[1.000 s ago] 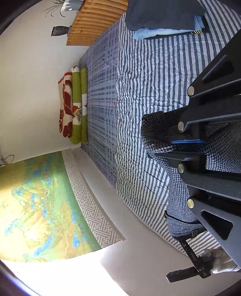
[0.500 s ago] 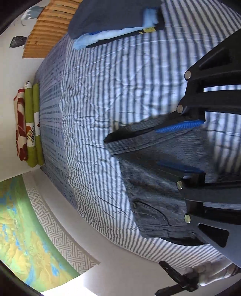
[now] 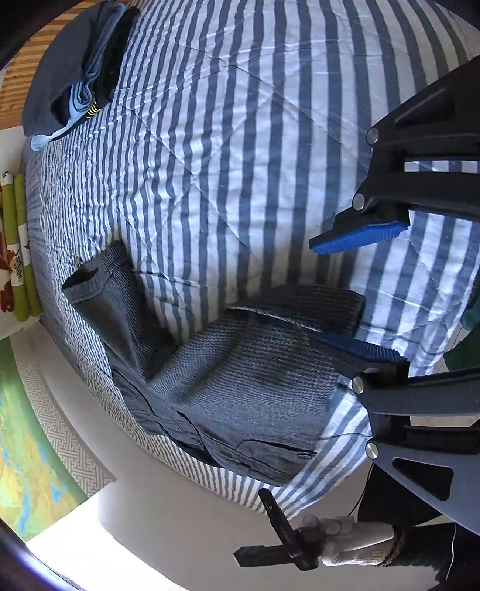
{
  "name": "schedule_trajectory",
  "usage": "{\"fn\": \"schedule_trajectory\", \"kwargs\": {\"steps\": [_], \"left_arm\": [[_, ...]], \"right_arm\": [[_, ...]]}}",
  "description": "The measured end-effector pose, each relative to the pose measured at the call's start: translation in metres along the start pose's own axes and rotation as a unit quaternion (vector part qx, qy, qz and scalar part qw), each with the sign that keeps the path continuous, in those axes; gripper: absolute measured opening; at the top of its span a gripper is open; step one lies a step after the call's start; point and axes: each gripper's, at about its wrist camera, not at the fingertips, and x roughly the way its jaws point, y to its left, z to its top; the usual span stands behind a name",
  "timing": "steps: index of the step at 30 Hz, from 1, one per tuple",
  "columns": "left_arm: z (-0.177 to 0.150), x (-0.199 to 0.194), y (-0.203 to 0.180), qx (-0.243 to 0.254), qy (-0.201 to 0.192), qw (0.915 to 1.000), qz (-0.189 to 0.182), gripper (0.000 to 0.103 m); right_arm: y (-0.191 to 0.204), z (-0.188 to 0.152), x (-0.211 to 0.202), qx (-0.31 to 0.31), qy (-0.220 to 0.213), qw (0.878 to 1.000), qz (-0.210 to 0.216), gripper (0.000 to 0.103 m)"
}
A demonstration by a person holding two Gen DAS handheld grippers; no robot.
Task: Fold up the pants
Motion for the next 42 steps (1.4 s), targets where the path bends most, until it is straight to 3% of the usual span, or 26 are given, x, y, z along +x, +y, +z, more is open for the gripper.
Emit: {"fn": "schedule_trajectory", "kwargs": {"steps": [2,3,4,5,6,9,10,11,12,13,18,21,23,25,26,27,29,31,35,38,39,40,41,42], "left_arm": [[-0.005,0.007,-0.009,-0.001,0.003,1.0000,0.008,0.068],[-0.007,0.008,-0.011,-0.006,-0.001,1.0000,0.007,0.063],[-0.007,0.008,-0.012,-0.011,-0.001,0.9999,0.000,0.038],[-0.007,0.008,-0.012,-0.020,0.007,0.9996,-0.016,0.023],[-0.005,0.005,-0.011,-0.028,0.012,0.9992,-0.025,0.020],[0.005,-0.010,-0.020,-0.016,0.004,0.9999,-0.006,0.017],[0.010,-0.020,-0.024,-0.007,-0.004,1.0000,0.000,0.016],[0.015,-0.033,-0.030,0.005,-0.014,0.9999,0.008,0.016],[0.021,-0.047,-0.036,0.017,-0.024,0.9995,0.015,0.016],[0.027,-0.063,-0.042,0.029,-0.036,0.9987,0.023,0.016],[0.042,-0.133,-0.058,0.094,-0.073,0.9888,0.090,0.016],[0.028,-0.128,-0.049,0.112,-0.036,0.9850,0.126,0.018],[0.011,-0.106,-0.037,0.121,0.006,0.9797,0.160,0.020],[-0.002,-0.088,-0.022,0.110,0.035,0.9798,0.164,0.020],[-0.007,-0.082,-0.016,0.103,0.042,0.9804,0.163,0.020],[-0.009,-0.078,-0.013,0.102,0.045,0.9795,0.168,0.021],[-0.012,-0.076,-0.006,0.090,0.045,0.9803,0.170,0.026],[-0.013,-0.080,-0.005,0.086,0.040,0.9798,0.176,0.040],[-0.014,-0.099,-0.015,0.087,0.009,0.9775,0.192,0.045],[-0.014,-0.122,-0.034,0.072,-0.016,0.9879,0.137,0.045],[-0.015,-0.127,-0.047,0.085,-0.023,0.9877,0.129,0.045],[-0.016,-0.130,-0.064,0.105,-0.030,0.9865,0.122,0.045],[-0.019,-0.130,-0.081,0.122,-0.034,0.9865,0.103,0.046],[-0.022,-0.129,-0.096,0.128,-0.033,0.9882,0.077,0.052]], "right_arm": [[0.005,-0.006,0.003,-0.007,-0.004,1.000,0.009,0.051],[0.008,-0.008,0.006,-0.011,-0.002,1.000,0.009,0.052],[0.011,-0.010,0.011,-0.019,0.001,1.000,0.004,0.052],[0.016,-0.013,0.016,-0.030,0.003,1.000,-0.001,0.052],[0.020,-0.018,0.021,-0.040,0.005,0.999,-0.007,0.052],[0.031,-0.021,0.035,-0.060,0.000,0.998,-0.021,0.052],[0.035,-0.020,0.039,-0.067,-0.003,0.997,-0.027,0.052],[0.037,-0.018,0.042,-0.072,-0.007,0.997,-0.041,0.042],[0.040,-0.015,0.043,-0.077,-0.009,0.996,-0.054,0.032],[0.042,-0.010,0.042,-0.079,-0.009,0.996,-0.051,0.010],[0.072,0.010,-0.013,-0.118,-0.079,0.989,-0.033,0.009],[0.100,0.008,-0.047,-0.178,-0.112,0.977,-0.020,0.009],[0.114,-0.003,-0.050,-0.237,-0.094,0.966,-0.031,0.012],[0.111,-0.014,-0.044,-0.253,-0.057,0.966,-0.019,0.027],[0.103,-0.018,-0.039,-0.241,-0.047,0.969,-0.017,0.040],[0.095,-0.022,-0.035,-0.227,-0.039,0.973,-0.018,0.044],[0.076,-0.026,-0.025,-0.196,-0.027,0.980,-0.025,0.045],[0.054,-0.023,-0.017,-0.143,-0.014,0.990,-0.009,0.045],[0.030,-0.015,-0.004,-0.062,-0.004,0.997,0.039,0.045],[0.027,-0.004,0.019,-0.012,0.015,0.997,0.075,0.045],[0.027,0.000,0.030,0.001,0.021,0.996,0.085,0.045],[0.029,0.003,0.039,0.012,0.026,0.995,0.093,0.041],[0.032,0.007,0.047,0.019,0.032,0.994,0.104,0.024],[0.037,0.010,0.054,0.024,0.041,0.992,0.113,0.017]]}}
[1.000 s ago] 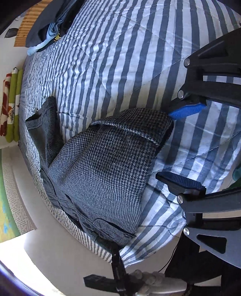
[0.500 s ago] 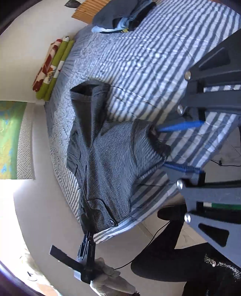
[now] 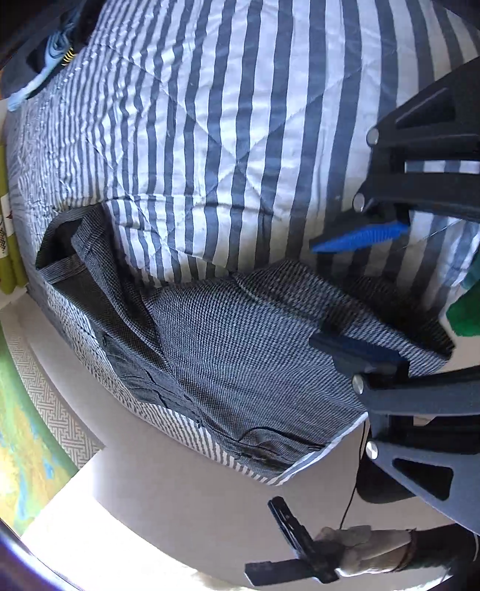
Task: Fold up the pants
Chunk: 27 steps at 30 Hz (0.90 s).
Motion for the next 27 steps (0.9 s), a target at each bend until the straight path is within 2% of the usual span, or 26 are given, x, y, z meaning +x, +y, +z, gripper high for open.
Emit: {"fn": "schedule_trajectory", "kwargs": {"steps": [1,3,4,7,10,13,14,15,16,18,21,23,25,27], "left_arm": [[0.000,0.002,-0.017,0.000,0.002,0.9993,-0.038,0.061],[0.000,0.018,-0.057,0.012,0.025,0.9933,-0.112,0.066],[-0.001,0.027,-0.076,0.015,0.037,0.9896,-0.138,0.066],[-0.002,0.058,-0.126,0.031,0.069,0.9807,-0.180,0.066],[0.000,0.081,-0.157,0.016,0.075,0.9786,-0.191,0.066],[0.005,0.095,-0.170,-0.005,0.077,0.9780,-0.193,0.064],[0.004,0.100,-0.170,-0.008,0.073,0.9784,-0.193,0.058],[0.005,0.102,-0.169,-0.012,0.072,0.9786,-0.192,0.032],[0.007,0.104,-0.166,-0.018,0.071,0.9799,-0.185,0.018],[0.011,0.101,-0.157,-0.027,0.062,0.9805,-0.185,0.006],[0.012,0.092,-0.138,-0.030,0.050,0.9841,-0.168,0.006],[0.012,0.084,-0.118,-0.033,0.044,0.9848,-0.165,0.006],[0.009,0.080,-0.096,-0.054,0.042,0.9851,-0.158,0.006],[0.007,0.076,-0.074,-0.078,0.040,0.9832,-0.160,0.006]], "right_arm": [[0.003,0.005,0.004,0.004,-0.001,1.000,0.008,0.016],[0.013,0.014,0.004,0.000,-0.005,0.999,0.037,0.012],[0.017,0.019,0.004,0.002,-0.007,0.998,0.056,0.012],[0.027,0.032,0.002,0.003,-0.002,0.995,0.098,0.012],[0.032,0.037,0.004,0.004,0.008,0.995,0.104,0.012],[0.032,0.040,0.004,0.015,0.016,0.992,0.128,0.012],[0.030,0.041,0.001,0.018,0.016,0.990,0.138,0.012],[0.029,0.042,-0.001,0.022,0.015,0.989,0.148,0.012],[0.029,0.043,-0.004,0.025,0.013,0.987,0.158,0.012],[0.029,0.045,-0.007,0.023,0.014,0.984,0.174,0.012],[0.032,0.045,-0.011,0.003,0.017,0.984,0.177,0.015],[0.023,0.046,-0.014,0.012,0.010,0.984,0.180,0.019],[0.010,0.048,-0.020,0.020,-0.013,0.989,0.149,0.020],[0.004,0.047,-0.019,0.014,-0.020,0.994,0.106,0.028]]}}
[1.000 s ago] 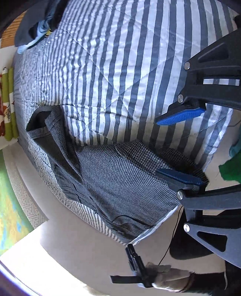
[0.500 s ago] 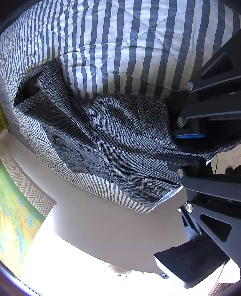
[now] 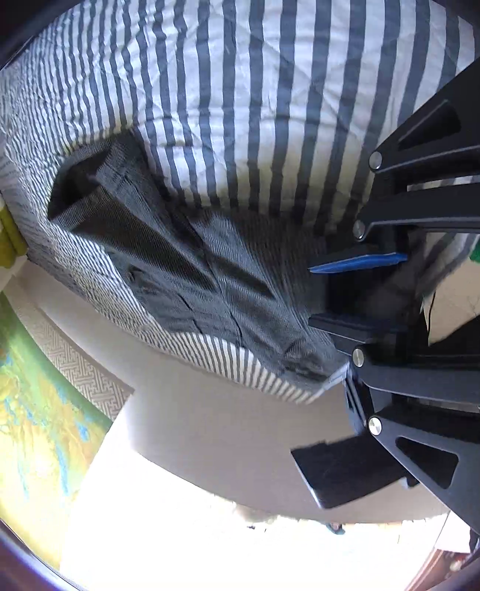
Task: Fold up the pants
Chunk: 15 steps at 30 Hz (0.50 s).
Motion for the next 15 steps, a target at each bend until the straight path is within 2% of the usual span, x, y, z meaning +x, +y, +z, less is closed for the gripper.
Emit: {"fn": "schedule_trajectory", "kwargs": {"steps": [2,5,9,12,15], "left_arm": [[0.002,-0.007,0.019,-0.025,-0.005,0.9997,-0.001,0.006],[0.002,-0.019,0.045,-0.047,-0.012,0.9988,-0.005,0.006],[0.007,-0.022,0.058,-0.051,-0.023,0.9984,0.001,0.006],[0.007,-0.028,0.074,-0.068,-0.032,0.9972,0.009,0.006],[0.005,-0.035,0.084,-0.072,-0.034,0.9965,0.023,0.006]], "right_arm": [[-0.007,-0.001,0.006,0.009,0.009,1.000,-0.008,0.030],[-0.006,-0.001,0.020,0.008,0.016,1.000,-0.009,0.038],[0.001,0.001,0.043,0.014,0.027,0.999,0.021,0.047],[0.002,0.000,0.056,0.004,0.029,1.000,0.007,0.047],[0.007,0.007,0.077,0.010,0.036,0.999,0.012,0.048]]}}
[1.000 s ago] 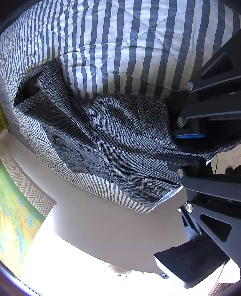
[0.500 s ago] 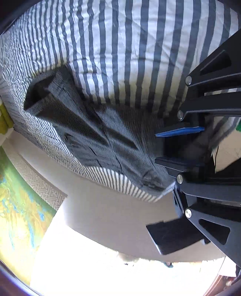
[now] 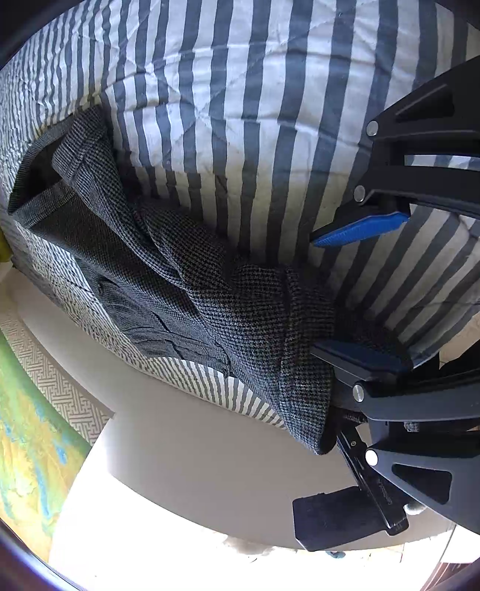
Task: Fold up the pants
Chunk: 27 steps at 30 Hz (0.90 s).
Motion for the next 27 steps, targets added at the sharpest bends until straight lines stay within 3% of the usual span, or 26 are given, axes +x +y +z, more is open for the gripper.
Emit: {"fn": "schedule_trajectory", "kwargs": {"steps": [4,5,10,12,14,16,18,20,23,27], "left_arm": [[0.002,-0.006,0.008,0.003,-0.001,1.0000,0.008,0.006],[0.002,-0.008,0.007,0.006,-0.002,1.0000,0.006,0.006],[0.004,-0.008,-0.010,0.031,0.003,0.9992,-0.024,0.006],[0.003,-0.007,-0.031,0.050,0.009,0.9972,-0.055,0.006],[-0.003,0.001,-0.060,0.067,0.023,0.9903,-0.119,0.007],[-0.014,0.013,-0.097,0.112,0.064,0.9754,-0.179,0.021],[-0.022,0.021,-0.121,0.152,0.086,0.9690,-0.174,0.036],[-0.021,0.022,-0.122,0.157,0.085,0.9698,-0.166,0.038],[-0.004,0.022,-0.101,0.141,0.071,0.9795,-0.125,0.038],[0.044,0.011,-0.054,0.112,0.039,0.9918,-0.045,0.038]], "right_arm": [[0.012,0.015,0.020,-0.001,-0.005,1.000,0.014,0.044],[0.017,0.018,0.021,-0.004,-0.005,1.000,0.019,0.026],[0.049,0.030,-0.011,-0.061,-0.031,0.998,-0.010,0.021],[0.060,0.038,-0.036,-0.090,-0.028,0.995,-0.044,0.021],[0.071,0.044,-0.063,-0.127,-0.029,0.987,-0.093,0.021],[0.077,0.051,-0.091,-0.164,-0.024,0.976,-0.144,0.021],[0.075,0.056,-0.109,-0.196,-0.023,0.955,-0.221,0.024],[0.057,0.059,-0.118,-0.185,-0.005,0.945,-0.269,0.033],[0.025,0.065,-0.138,-0.144,-0.022,0.947,-0.286,0.035],[-0.001,0.074,-0.148,-0.108,-0.057,0.957,-0.262,0.035]]}}
